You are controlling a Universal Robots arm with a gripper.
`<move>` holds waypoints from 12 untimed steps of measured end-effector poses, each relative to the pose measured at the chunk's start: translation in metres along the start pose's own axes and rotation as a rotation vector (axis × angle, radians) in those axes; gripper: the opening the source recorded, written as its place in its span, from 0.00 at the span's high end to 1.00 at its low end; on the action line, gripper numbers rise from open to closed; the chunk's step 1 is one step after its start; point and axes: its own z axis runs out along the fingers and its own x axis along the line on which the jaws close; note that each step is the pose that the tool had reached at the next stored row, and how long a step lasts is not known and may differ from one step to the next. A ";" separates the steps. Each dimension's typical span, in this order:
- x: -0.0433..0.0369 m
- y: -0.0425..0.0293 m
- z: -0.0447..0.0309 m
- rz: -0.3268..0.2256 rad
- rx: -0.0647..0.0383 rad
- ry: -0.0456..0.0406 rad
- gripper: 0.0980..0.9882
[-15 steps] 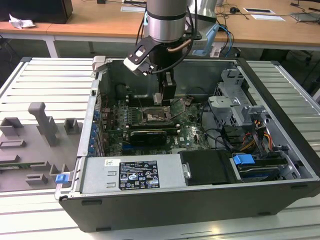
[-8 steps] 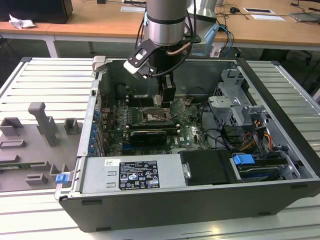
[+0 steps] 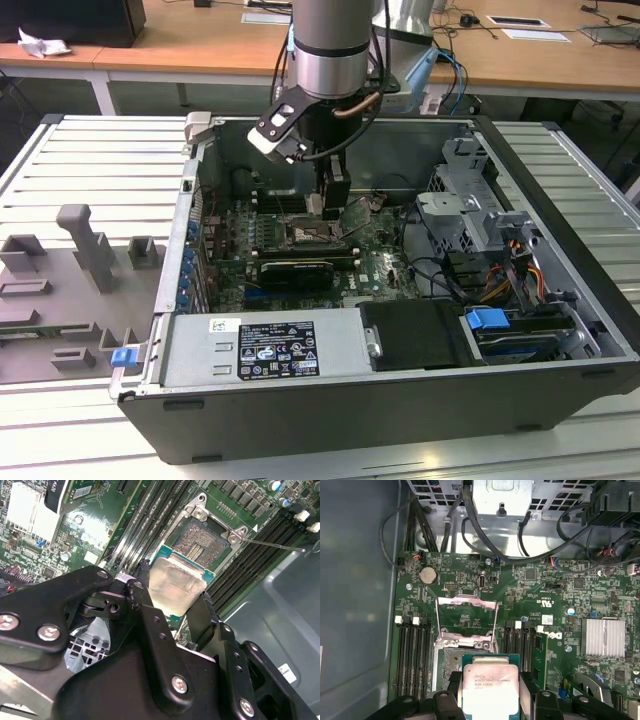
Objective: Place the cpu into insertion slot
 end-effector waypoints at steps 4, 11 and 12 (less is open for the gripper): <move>0.0039 -0.0028 0.0132 0.000 0.000 -0.0001 0.51; 0.0118 -0.0066 0.0229 0.007 0.000 -0.0005 0.51; 0.0130 -0.0074 0.0263 0.007 0.000 -0.0004 0.51</move>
